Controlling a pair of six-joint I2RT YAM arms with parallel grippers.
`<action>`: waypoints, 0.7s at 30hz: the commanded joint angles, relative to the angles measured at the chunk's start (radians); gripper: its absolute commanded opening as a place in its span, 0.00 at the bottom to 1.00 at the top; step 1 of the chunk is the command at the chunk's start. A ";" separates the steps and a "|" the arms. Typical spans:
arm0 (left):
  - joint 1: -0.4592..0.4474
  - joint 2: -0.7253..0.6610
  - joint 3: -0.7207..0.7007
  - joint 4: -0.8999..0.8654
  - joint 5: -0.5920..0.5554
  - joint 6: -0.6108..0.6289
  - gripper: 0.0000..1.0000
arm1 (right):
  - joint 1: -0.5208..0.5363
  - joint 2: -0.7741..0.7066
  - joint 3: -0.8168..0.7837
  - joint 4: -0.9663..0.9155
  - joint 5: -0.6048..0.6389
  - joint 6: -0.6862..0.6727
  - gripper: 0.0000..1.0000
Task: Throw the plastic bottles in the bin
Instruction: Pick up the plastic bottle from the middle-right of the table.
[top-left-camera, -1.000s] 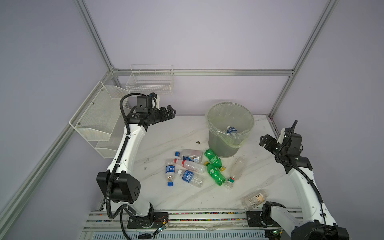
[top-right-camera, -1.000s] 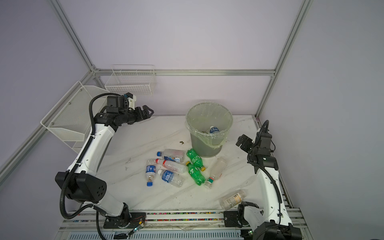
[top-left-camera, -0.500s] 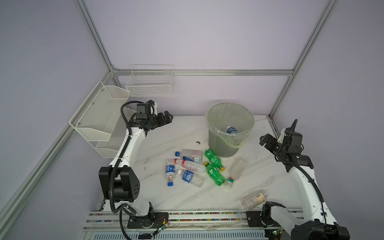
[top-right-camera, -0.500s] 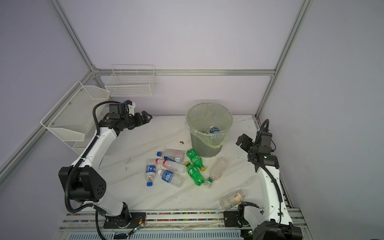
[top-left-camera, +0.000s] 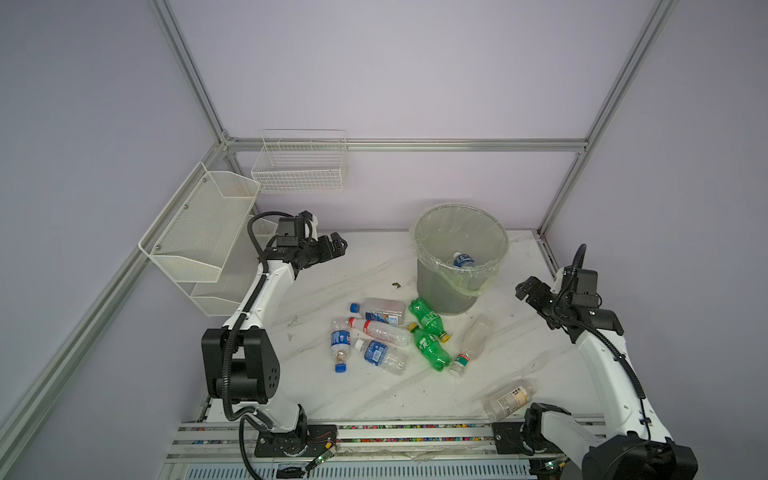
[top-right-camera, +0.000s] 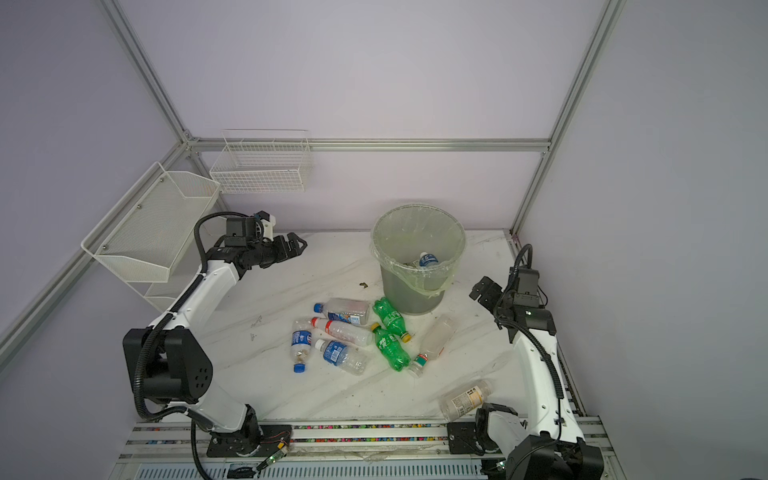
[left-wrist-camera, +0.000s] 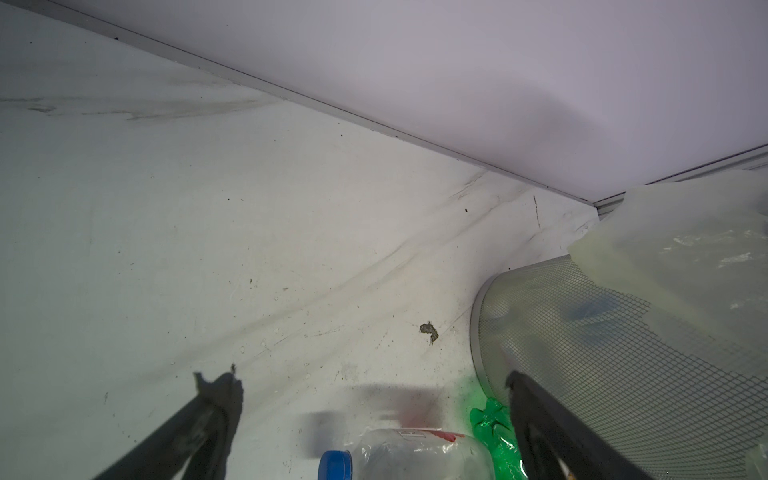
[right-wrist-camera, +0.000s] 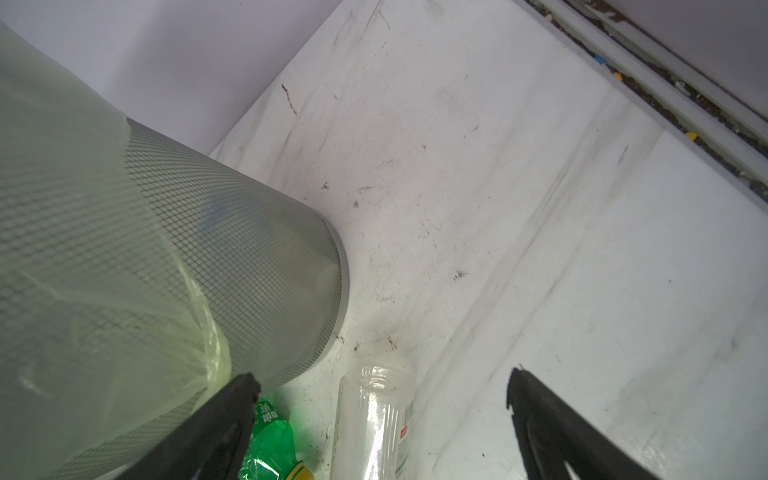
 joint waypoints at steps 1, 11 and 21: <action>0.012 -0.022 -0.041 0.053 0.000 0.022 1.00 | -0.005 -0.042 -0.034 -0.065 0.021 0.018 0.97; 0.019 -0.013 -0.055 0.072 0.024 -0.004 1.00 | -0.005 -0.109 -0.121 -0.102 0.016 0.093 0.97; 0.031 -0.004 -0.055 0.081 0.050 -0.018 1.00 | -0.003 -0.121 -0.163 -0.107 -0.008 0.156 0.97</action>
